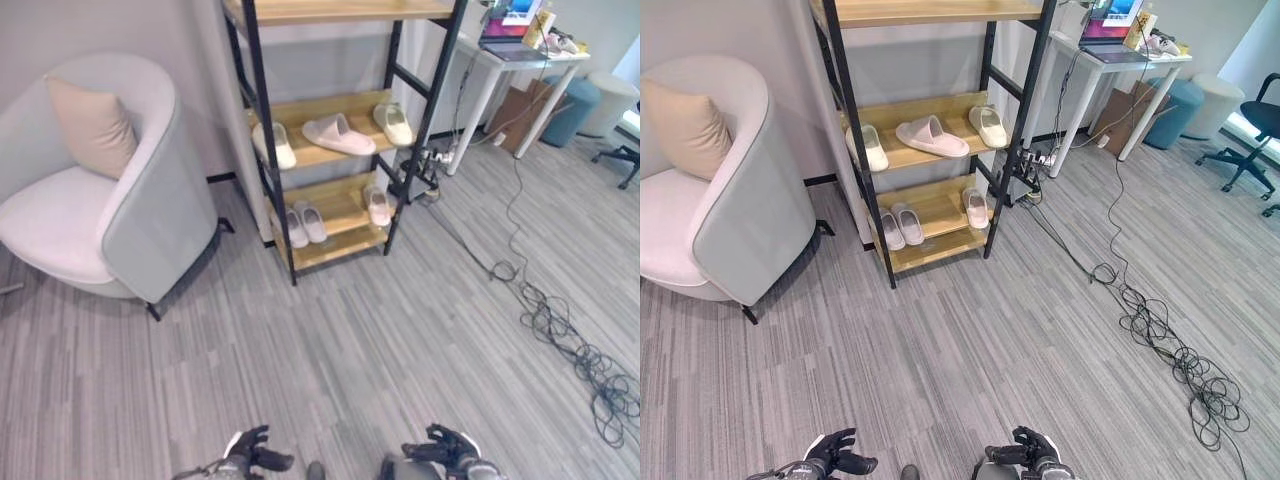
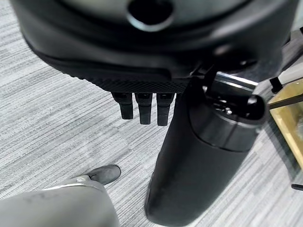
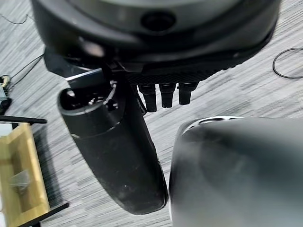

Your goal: Arrange the slippers neatly on the shoe rack.

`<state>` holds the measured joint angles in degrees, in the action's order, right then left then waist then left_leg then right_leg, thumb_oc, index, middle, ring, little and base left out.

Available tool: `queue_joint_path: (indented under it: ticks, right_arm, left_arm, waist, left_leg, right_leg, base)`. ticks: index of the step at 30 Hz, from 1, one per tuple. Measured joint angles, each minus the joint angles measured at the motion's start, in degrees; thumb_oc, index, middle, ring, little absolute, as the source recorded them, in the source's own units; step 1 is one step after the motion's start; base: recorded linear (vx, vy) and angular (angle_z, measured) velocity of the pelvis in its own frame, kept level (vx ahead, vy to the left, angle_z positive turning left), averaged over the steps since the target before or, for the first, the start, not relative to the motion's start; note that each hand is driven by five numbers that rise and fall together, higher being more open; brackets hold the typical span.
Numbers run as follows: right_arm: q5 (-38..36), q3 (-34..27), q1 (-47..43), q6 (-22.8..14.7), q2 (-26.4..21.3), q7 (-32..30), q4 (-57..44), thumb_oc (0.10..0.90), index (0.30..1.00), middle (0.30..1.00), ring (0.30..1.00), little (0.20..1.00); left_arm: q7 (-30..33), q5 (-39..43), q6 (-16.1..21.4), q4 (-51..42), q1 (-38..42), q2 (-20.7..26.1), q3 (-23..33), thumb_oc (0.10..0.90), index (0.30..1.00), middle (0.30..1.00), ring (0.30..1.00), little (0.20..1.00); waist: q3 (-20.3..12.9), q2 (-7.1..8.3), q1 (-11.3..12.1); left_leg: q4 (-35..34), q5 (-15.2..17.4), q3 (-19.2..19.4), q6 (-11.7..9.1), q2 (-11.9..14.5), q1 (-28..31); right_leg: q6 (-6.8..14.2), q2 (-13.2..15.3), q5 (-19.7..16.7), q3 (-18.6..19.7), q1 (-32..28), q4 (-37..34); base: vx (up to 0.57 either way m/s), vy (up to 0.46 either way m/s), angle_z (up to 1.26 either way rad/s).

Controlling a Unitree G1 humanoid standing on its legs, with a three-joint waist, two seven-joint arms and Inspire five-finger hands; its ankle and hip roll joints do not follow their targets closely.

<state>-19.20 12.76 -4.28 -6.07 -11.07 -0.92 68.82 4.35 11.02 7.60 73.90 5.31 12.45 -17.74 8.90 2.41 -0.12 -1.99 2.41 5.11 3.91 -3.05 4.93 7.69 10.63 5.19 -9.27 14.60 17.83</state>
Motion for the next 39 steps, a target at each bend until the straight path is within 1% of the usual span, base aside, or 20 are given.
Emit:
queue_joint_path:
  ticks: [3, 5, 6, 7, 8, 11, 12, 13, 15, 16, 18, 21, 24, 27, 29, 30, 33, 35, 37, 39]
  right_arm:
    - [0.0, 0.0, 0.1, 0.1, -0.2, 0.1, -0.6, 0.8, 0.9, 0.9, 0.9, 0.9]
    - [-0.1, -0.2, 1.4, 0.1, -0.1, 0.2, -0.6, 0.8, 0.9, 0.9, 0.9, 0.9]
    - [-0.1, -0.2, 1.7, 0.1, -0.5, 0.2, -0.6, 0.8, 0.9, 0.9, 0.9, 0.9]
    - [0.0, -0.2, 2.4, 0.1, -1.5, 0.1, -0.6, 0.8, 0.9, 0.9, 0.9, 0.9]
    - [0.0, -0.3, 2.6, 0.0, -1.8, 0.1, -0.4, 0.8, 0.9, 0.9, 0.9, 0.9]
    - [0.0, 0.2, 2.9, 0.0, -2.2, 0.0, -0.6, 0.8, 0.9, 0.9, 0.9, 0.9]
    - [-0.1, 0.4, 2.8, -0.3, -2.4, -0.1, -1.1, 0.8, 0.9, 0.9, 0.9, 0.9]
    - [-0.1, 0.7, 2.5, -0.4, -2.6, -0.1, -1.1, 0.8, 0.9, 0.9, 0.9, 0.9]
    - [-0.3, 1.0, 2.3, -0.4, -3.3, -0.5, -0.9, 0.8, 0.9, 0.9, 0.9, 0.9]
    - [-0.6, 1.0, 2.8, -0.4, -3.8, -0.6, -0.9, 0.8, 0.9, 0.9, 0.9, 0.9]
    - [-1.2, 1.3, 2.3, 0.1, -3.2, -0.8, 0.8, 0.8, 0.9, 0.9, 0.9, 0.9]
    - [-1.3, 2.2, 0.8, -0.1, -3.0, -0.8, 1.1, 0.8, 0.9, 0.9, 0.9, 0.9]
    - [-1.3, 2.2, 0.6, 0.1, -2.9, -0.8, 1.6, 0.8, 0.9, 0.9, 0.9, 0.9]
    - [-1.3, 2.2, 1.6, 0.0, -2.8, -0.6, 1.9, 0.8, 0.9, 0.9, 0.9, 0.9]
    - [-1.3, 2.2, 2.3, -0.2, -2.9, -0.6, 1.8, 0.8, 0.9, 0.9, 0.9, 0.9]
    - [-1.1, 2.2, 2.4, 0.1, -1.9, -0.3, 2.7, 0.8, 0.9, 0.9, 0.9, 0.9]
    - [-1.0, 2.2, 1.2, 0.1, -1.0, -0.1, 3.0, 0.8, 0.9, 0.9, 0.9, 0.9]
    - [-1.0, 2.2, 0.5, 0.0, -0.5, 0.2, 2.8, 0.8, 0.9, 0.9, 0.9, 0.9]
    - [-1.0, 2.2, 0.4, -0.1, -0.1, 0.3, 1.8, 0.8, 0.9, 0.9, 0.9, 0.9]
    - [-1.0, 2.2, 0.1, -0.1, 0.0, 0.5, 1.0, 0.8, 0.9, 0.9, 0.9, 0.9]
  left_arm:
    - [0.0, 0.0, -0.1, 1.0, -1.3, -0.1, 0.3, 0.8, 0.9, 0.9, 0.9, 0.9]
    - [0.0, -0.1, 0.0, 1.1, -2.5, 0.1, 0.3, 0.8, 0.9, 0.9, 0.9, 0.9]
    - [0.0, -0.1, 0.0, 1.2, -2.8, -0.3, 0.3, 0.8, 0.9, 0.9, 0.9, 0.9]
    - [-0.1, -0.1, 0.0, 1.5, -3.8, -1.2, 0.3, 0.8, 0.9, 0.9, 0.9, 0.9]
    - [-0.3, -0.1, 0.0, 1.5, -4.1, -1.5, 0.3, 0.8, 0.9, 0.9, 0.9, 0.9]
    - [-0.3, -0.1, 0.2, 1.5, -3.5, -1.8, 1.4, 0.8, 0.9, 0.9, 0.9, 0.9]
    - [-0.3, -0.1, 0.2, 1.6, -2.8, -1.8, 1.7, 0.8, 0.9, 0.9, 0.9, 0.9]
    - [-0.3, -0.1, 0.2, 1.5, -2.1, -1.6, 1.9, 0.8, 0.9, 0.9, 0.9, 0.9]
    - [-0.1, -0.1, 0.3, 1.0, -1.1, -2.4, 2.1, 0.8, 0.9, 0.9, 0.9, 0.9]
    - [-0.1, -0.1, 0.3, 0.3, -0.5, -3.6, 1.9, 0.8, 0.9, 0.9, 0.9, 0.9]
    - [-1.2, -0.1, 0.6, -0.6, 0.4, -3.2, -0.1, 0.8, 0.9, 0.9, 0.9, 0.9]
    - [-1.3, 0.1, 1.2, -1.5, 1.9, -2.8, 0.1, 0.8, 0.9, 0.9, 0.9, 0.9]
    - [-1.3, 2.2, 1.5, -2.3, 3.1, -3.1, 0.6, 0.8, 0.9, 0.9, 0.9, 0.9]
    - [-1.3, 2.3, 1.5, -2.2, 2.0, -3.3, 2.6, 0.8, 0.9, 0.9, 0.9, 0.9]
    - [-1.3, 2.3, 1.5, -1.9, 1.2, -3.3, 2.8, 0.8, 0.9, 0.9, 0.9, 0.9]
    - [-1.3, 2.2, 1.5, -1.4, 0.9, -2.4, 2.8, 0.8, 0.9, 0.9, 0.9, 0.9]
    - [-1.2, 2.3, 1.0, -1.3, 1.0, -1.8, 2.7, 0.8, 0.9, 0.9, 0.9, 0.9]
    - [-1.3, 2.2, 1.0, -1.3, 0.8, -1.5, 2.1, 0.8, 0.9, 0.9, 0.9, 0.9]
    - [-1.3, 2.2, 1.2, -1.7, 0.5, -1.0, 1.0, 0.8, 0.9, 0.9, 0.9, 0.9]
    - [-1.3, 2.2, 1.2, -1.8, 0.3, -0.9, 0.7, 0.8, 0.9, 0.9, 0.9, 0.9]
  waist:
    - [-0.7, -0.13, -1.7]
    - [-1.1, 0.25, -2.6]
    - [-1.7, -0.93, -3.0]
    - [-3.5, -3.08, -3.0]
    - [-4.2, -3.58, -2.7]
    - [-4.8, -3.07, -2.3]
    - [-4.6, -2.04, -2.3]
    - [-4.5, -1.75, -1.6]
    - [-4.2, -0.93, -1.6]
    - [-4.1, -0.71, -1.7]
    - [-2.9, 0.99, -0.3]
    - [-0.3, 2.01, 0.3]
    - [1.7, 0.43, 1.9]
    - [1.8, -1.69, 2.1]
    - [1.3, -2.44, 1.9]
    - [-0.2, -0.59, 2.3]
    - [-0.3, 0.26, 2.4]
    - [-0.2, -0.52, 2.5]
    - [-0.3, -0.49, 2.1]
    - [-0.5, -0.59, 2.3]
  left_leg:
    - [-1.3, 1.6, 0.1, -0.8, 0.2, 3.0]
    - [-1.4, 3.7, -1.2, -2.5, 0.4, 6.0]
    - [-1.5, 4.7, -1.7, -3.6, 2.0, 7.6]
    - [-1.1, 5.4, -2.5, -4.8, 4.5, 8.2]
    - [0.7, 5.5, -2.8, -5.7, 5.9, 7.8]
    - [13.7, 6.3, -5.7, -8.1, 7.8, 3.6]
    - [24.7, 6.2, -7.0, -10.2, 8.0, -1.5]
    - [30.8, 4.2, -7.3, -13.0, 8.6, -4.4]
    - [36.6, 2.6, -8.0, -13.9, 9.0, -8.3]
    - [39.7, -1.5, -7.4, -14.7, 10.1, -11.0]
    - [39.8, 2.1, -5.9, -13.0, 8.3, -11.9]
    - [26.7, 3.7, -4.7, -10.8, 5.4, -16.2]
    - [10.7, -3.1, -3.7, -10.4, 4.1, -18.7]
    - [6.4, -7.7, -3.6, -8.9, 4.1, -17.4]
    - [7.0, -9.4, -3.8, -6.8, 4.1, -16.1]
    - [5.2, -8.2, -1.9, -2.6, 1.6, -14.0]
    - [3.4, -7.5, -0.9, 0.4, -0.3, -11.6]
    - [2.6, -6.4, -1.3, 1.1, 0.1, -8.8]
    - [2.5, -4.5, -2.4, 1.9, -0.7, -6.6]
    - [2.3, -3.5, -2.7, 1.9, -0.9, -5.4]
  right_leg:
    - [-0.1, 0.4, -8.4, -2.5, -0.2, -12.8]
    - [-2.4, 0.2, -13.1, -2.9, -2.4, -15.2]
    - [-4.0, -0.9, -15.3, -3.1, -3.5, -14.6]
    - [-4.4, -3.4, -13.9, -4.1, -4.9, -15.3]
    - [-5.5, -4.8, -13.6, -4.7, -6.2, -16.5]
    - [-8.0, -7.3, -13.4, -5.3, -10.8, -20.4]
    - [-9.0, -8.1, -13.5, -5.3, -12.7, -22.8]
    - [-10.2, -8.4, -12.9, -5.0, -13.1, -22.8]
    - [-12.3, -8.8, -11.0, -5.0, -13.8, -22.7]
    - [-13.4, -9.2, -9.2, -5.0, -14.6, -22.8]
    - [-13.7, -8.8, -8.2, -4.0, -16.3, -22.8]
    - [-13.7, -9.1, -6.8, -3.7, -17.7, -23.2]
    - [-12.7, -10.1, -5.3, -3.5, -19.4, -23.2]
    - [-10.3, -11.4, -3.3, -2.1, -23.0, -22.9]
    - [-9.9, -11.7, -1.6, -1.5, -24.6, -23.2]
    - [-7.1, -9.3, -0.1, 0.2, -25.6, -22.7]
    - [-3.4, -6.3, 2.6, 0.4, -23.1, -14.8]
    - [-0.3, -5.2, 6.0, 0.2, -17.5, 0.1]
    - [1.0, -3.0, 6.5, -0.6, -13.4, 10.8]
    - [0.6, -1.9, 6.8, -1.0, -10.6, 12.8]
  base:
    - [0.26, -0.151, -0.03]
    - [0.27, -0.169, 0.21]
    - [0.2, -0.212, 0.16]
    - [0.19, -0.221, 0.09]
    - [0.24, -0.28, 0.12]
    - [0.14, -0.197, -0.03]
    - [0.08, -0.146, -0.27]
    - [0.16, -0.193, -0.21]
    - [0.23, -0.175, 0.0]
    - [0.34, -0.125, 0.17]
    - [0.27, -0.077, -0.03]
    - [0.3, -0.015, -0.2]
    - [0.29, 0.034, -0.09]
    - [0.23, 0.066, -0.31]
    - [0.28, 0.109, -0.31]
    - [0.17, 0.098, -0.25]
    - [0.11, 0.071, -0.17]
    - [0.18, 0.088, -0.07]
    - [0.23, 0.026, 0.29]
    - [0.17, -0.055, 0.11]
